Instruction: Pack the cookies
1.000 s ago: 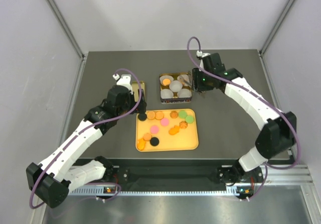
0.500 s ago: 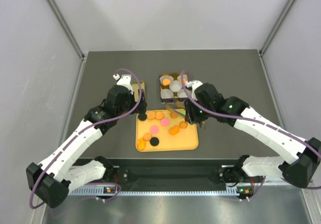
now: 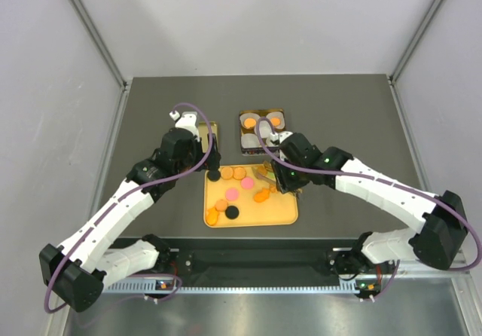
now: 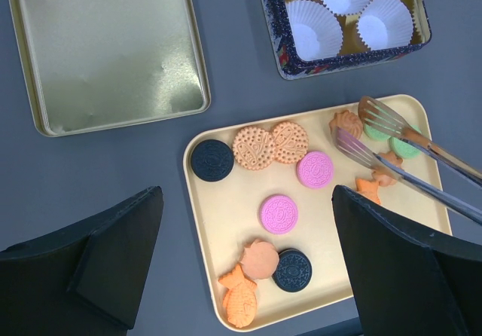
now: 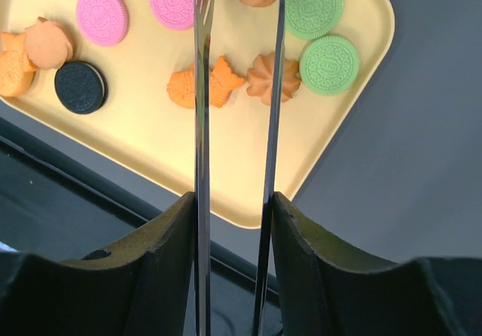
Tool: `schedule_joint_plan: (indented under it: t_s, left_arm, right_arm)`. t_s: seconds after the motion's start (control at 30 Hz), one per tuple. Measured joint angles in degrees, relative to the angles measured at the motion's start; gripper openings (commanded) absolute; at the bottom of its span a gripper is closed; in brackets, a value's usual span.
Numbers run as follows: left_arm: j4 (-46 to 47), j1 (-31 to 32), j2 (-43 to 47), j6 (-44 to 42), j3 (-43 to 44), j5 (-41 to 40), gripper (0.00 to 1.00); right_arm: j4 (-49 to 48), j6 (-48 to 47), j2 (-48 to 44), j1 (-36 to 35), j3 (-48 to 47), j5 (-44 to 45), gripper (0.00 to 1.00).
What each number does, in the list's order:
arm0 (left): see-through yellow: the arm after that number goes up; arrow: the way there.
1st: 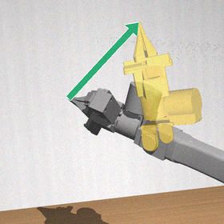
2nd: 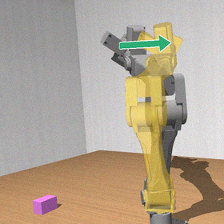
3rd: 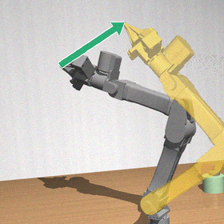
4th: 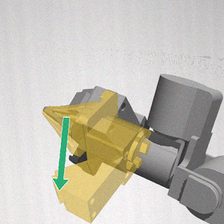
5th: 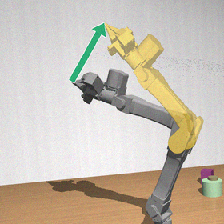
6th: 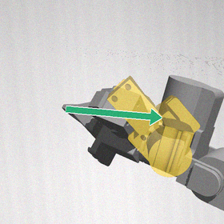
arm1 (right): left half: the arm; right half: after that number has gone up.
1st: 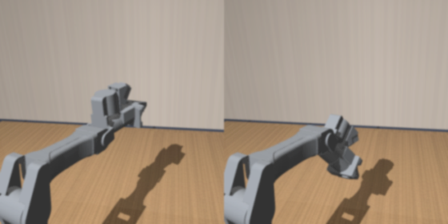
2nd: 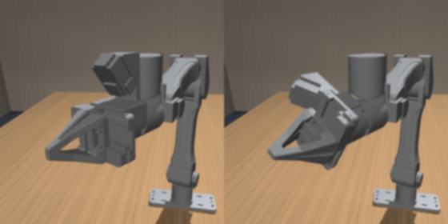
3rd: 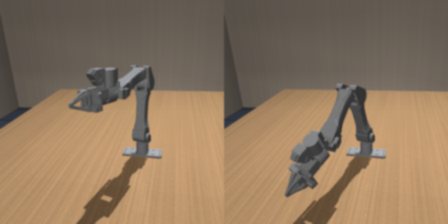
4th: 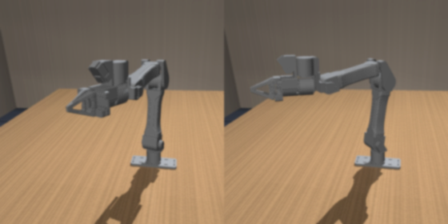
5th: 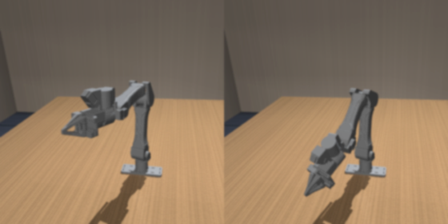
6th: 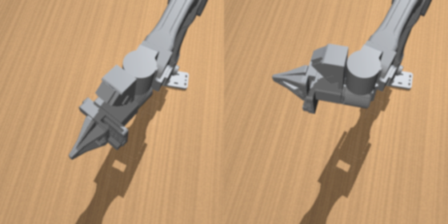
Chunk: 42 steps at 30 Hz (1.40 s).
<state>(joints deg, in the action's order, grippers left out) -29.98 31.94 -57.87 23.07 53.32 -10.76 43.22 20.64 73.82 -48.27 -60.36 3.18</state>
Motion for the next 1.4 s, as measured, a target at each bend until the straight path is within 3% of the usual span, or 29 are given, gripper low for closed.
schedule_joint_plan:
  t_s: [1.4]
  left_arm:
    - [0.0,0.0,0.0,0.7,-0.4,0.0,0.99]
  right_arm:
    - [0.1,-1.6,4.1,0.0,-0.1,-1.2,0.4]
